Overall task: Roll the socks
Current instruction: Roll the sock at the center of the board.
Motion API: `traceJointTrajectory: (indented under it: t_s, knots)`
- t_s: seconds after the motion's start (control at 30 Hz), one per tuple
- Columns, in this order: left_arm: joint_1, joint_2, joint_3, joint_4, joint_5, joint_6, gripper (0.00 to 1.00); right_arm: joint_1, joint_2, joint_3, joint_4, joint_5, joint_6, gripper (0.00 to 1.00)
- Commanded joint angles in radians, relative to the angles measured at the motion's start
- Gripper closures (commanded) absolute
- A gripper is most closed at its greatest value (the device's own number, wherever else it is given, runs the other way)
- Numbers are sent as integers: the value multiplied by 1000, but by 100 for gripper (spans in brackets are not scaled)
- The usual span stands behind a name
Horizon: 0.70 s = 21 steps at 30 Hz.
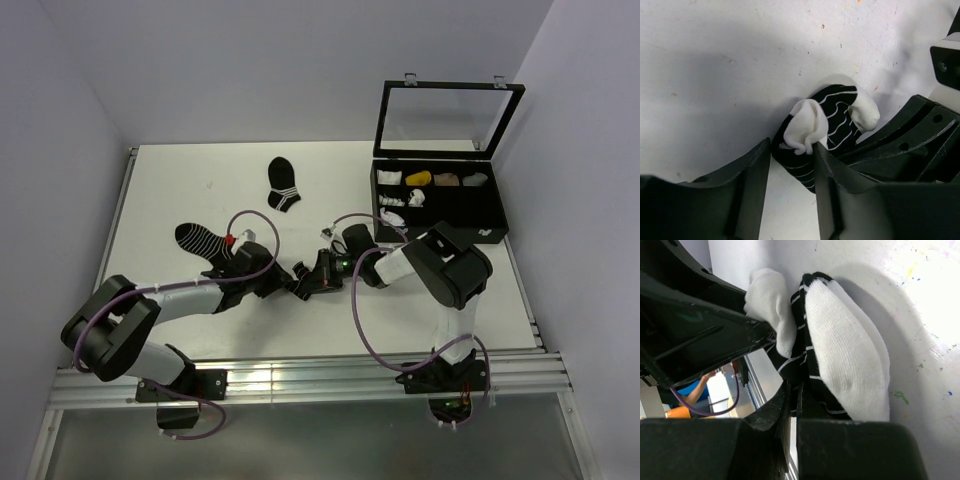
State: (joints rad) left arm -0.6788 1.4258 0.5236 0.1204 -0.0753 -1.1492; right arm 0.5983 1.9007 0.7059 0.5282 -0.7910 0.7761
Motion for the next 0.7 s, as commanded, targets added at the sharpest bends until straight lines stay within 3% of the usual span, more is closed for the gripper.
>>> traceJointTrajectory:
  t_s: [0.0,0.17,0.33,0.53,0.57,0.67]
  knots:
    - [-5,34,4,18,15,6,57,-9,31,-42,-8,18,-11,100]
    - [-8,56,22,12,25,17,72,-5,-20,-40,-66,82,-75,96]
    - [-15,71,73,-65,14,40,91,21,-146,-36,-187,205,-188,76]
    - [-18,73,122,-156,-3,62,97,130,-324,9,-367,517,-362,58]
    - [-18,67,124,-166,-3,66,99,150,-344,15,-393,557,-383,49]
    - [-19,64,141,-188,-7,77,99,237,-399,24,-415,726,-452,48]
